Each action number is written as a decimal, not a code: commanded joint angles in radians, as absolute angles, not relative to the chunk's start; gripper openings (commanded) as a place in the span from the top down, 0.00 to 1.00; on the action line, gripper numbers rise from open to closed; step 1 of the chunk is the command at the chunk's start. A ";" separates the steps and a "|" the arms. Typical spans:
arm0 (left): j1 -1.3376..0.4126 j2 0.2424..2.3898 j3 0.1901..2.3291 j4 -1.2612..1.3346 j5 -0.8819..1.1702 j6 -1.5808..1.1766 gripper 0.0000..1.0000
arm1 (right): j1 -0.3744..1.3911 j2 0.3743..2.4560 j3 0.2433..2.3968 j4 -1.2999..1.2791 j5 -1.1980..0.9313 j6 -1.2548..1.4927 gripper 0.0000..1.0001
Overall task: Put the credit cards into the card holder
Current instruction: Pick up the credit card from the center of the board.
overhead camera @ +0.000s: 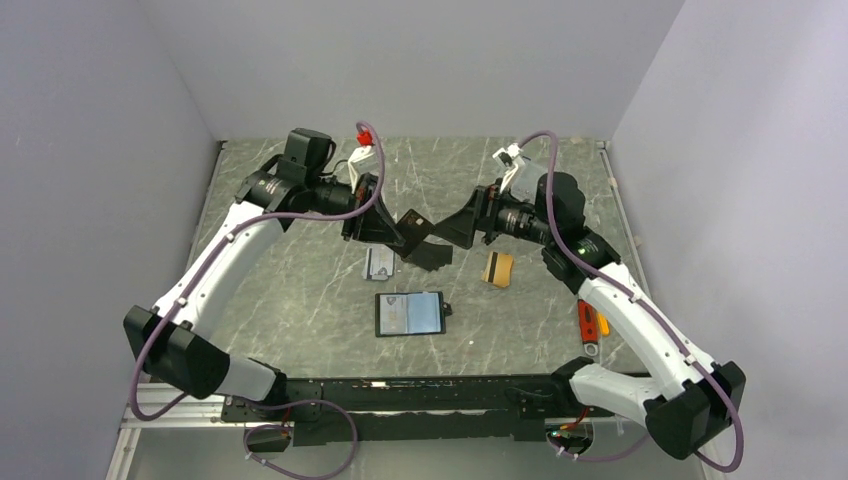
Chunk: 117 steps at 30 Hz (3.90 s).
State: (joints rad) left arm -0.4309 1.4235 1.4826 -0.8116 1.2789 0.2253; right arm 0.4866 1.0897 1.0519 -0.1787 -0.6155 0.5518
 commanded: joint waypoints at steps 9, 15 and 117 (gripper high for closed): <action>-0.404 1.337 1.314 -0.287 1.317 -0.254 1.00 | 0.518 0.991 0.834 0.435 -0.731 0.783 0.11; -0.403 1.335 1.257 -0.118 1.324 -0.409 1.00 | 0.586 1.061 0.890 0.488 -0.711 0.760 0.16; -0.375 1.632 0.832 -0.370 0.851 -0.102 0.45 | 0.626 1.417 0.341 0.313 -0.359 0.813 1.00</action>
